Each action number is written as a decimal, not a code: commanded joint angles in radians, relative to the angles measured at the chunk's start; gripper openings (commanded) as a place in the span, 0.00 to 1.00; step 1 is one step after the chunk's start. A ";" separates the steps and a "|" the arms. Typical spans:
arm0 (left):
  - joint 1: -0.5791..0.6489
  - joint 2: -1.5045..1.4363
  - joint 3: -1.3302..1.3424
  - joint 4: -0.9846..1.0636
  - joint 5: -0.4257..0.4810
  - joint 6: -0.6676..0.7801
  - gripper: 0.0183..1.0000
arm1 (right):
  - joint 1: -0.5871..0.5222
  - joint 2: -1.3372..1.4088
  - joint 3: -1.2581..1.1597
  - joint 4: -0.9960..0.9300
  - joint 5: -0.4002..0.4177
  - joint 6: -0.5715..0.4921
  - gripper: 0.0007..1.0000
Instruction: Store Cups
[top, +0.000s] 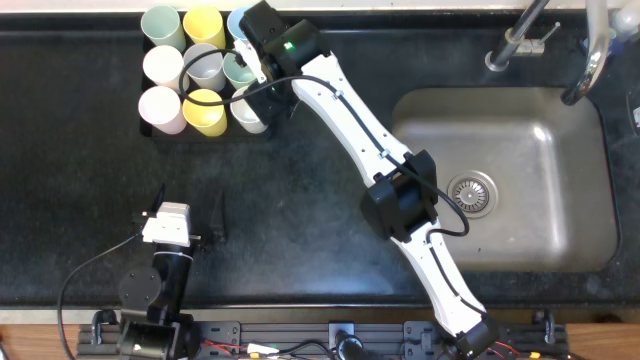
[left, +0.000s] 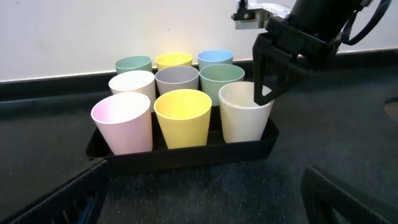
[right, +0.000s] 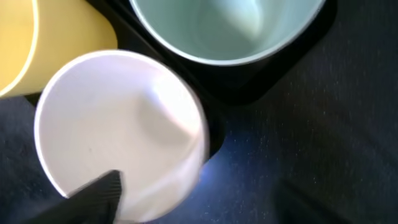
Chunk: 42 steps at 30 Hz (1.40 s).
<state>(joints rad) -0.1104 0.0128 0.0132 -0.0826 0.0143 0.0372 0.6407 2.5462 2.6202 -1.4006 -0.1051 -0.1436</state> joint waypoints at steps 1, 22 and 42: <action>0.005 -0.010 -0.005 0.000 -0.002 0.019 1.00 | -0.007 0.009 0.012 0.019 0.010 -0.002 1.00; 0.005 -0.010 -0.005 0.000 -0.002 0.019 1.00 | -0.217 -0.238 0.340 -0.075 0.455 0.153 1.00; 0.005 -0.010 -0.005 0.000 -0.002 0.019 1.00 | -0.461 -1.715 -1.463 0.436 0.495 0.458 1.00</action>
<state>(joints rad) -0.1104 0.0128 0.0124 -0.0822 0.0147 0.0368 0.1936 1.0492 1.3811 -1.1427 0.3790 0.2478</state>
